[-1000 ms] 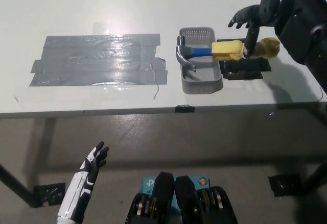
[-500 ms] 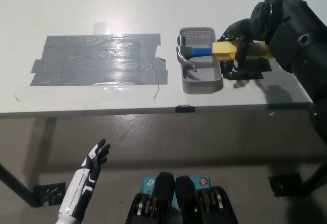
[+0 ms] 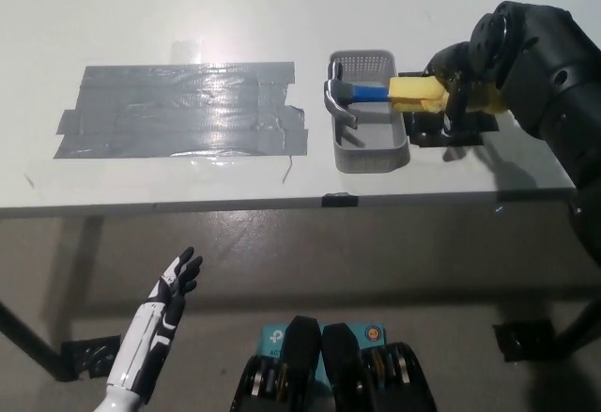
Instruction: The robot picks the hammer placed on top of the gray container with right hand and places it on the grey area of the desk
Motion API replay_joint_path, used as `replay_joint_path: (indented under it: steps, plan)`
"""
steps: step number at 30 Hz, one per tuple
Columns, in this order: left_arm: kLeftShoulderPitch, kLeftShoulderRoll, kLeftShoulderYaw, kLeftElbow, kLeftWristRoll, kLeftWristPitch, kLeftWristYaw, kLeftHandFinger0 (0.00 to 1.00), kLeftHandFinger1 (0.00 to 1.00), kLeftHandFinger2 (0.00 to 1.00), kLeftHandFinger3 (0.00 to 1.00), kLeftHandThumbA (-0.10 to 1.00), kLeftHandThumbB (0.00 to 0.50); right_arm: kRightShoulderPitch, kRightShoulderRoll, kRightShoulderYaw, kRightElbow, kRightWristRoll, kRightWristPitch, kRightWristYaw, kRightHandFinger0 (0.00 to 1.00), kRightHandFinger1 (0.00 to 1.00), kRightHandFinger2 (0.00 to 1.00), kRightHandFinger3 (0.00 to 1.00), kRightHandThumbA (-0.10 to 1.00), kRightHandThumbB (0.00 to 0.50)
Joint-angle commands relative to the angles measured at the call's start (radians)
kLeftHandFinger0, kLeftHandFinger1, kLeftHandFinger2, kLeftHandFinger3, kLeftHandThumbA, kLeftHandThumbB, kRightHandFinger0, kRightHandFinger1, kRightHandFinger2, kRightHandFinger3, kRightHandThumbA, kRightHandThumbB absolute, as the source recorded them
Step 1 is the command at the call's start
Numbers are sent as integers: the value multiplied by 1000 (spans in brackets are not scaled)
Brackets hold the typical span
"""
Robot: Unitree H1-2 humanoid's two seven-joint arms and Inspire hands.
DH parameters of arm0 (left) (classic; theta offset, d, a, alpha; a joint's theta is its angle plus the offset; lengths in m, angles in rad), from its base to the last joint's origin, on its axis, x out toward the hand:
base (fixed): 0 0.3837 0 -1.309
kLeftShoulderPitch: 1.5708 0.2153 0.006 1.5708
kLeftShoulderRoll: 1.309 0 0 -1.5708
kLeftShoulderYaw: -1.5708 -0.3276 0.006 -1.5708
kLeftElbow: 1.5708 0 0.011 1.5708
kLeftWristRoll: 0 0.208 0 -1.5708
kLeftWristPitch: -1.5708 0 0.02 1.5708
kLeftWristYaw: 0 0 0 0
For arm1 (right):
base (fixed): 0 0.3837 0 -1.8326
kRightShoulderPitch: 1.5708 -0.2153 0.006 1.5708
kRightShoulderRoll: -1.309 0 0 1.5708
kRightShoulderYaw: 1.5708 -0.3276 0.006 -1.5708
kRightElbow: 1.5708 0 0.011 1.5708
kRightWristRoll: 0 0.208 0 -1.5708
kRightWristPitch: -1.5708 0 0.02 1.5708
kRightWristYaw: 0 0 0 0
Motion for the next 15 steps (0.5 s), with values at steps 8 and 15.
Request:
replay_joint_path:
  steps: [8, 15]
  plan:
    - [-14, 24, -14, -33, 2, 9, -22, 1000, 1000, 1000, 1000, 1000, 392, -30, 30, -34, -26, -23, 2, -291, 999, 1000, 1000, 1000, 793, 499]
    - [-22, 30, -18, -34, 6, 19, -27, 1000, 1000, 1000, 1000, 1000, 383, 37, 59, -51, -52, -51, -102, -687, 0, 39, 190, 253, 419, 316]
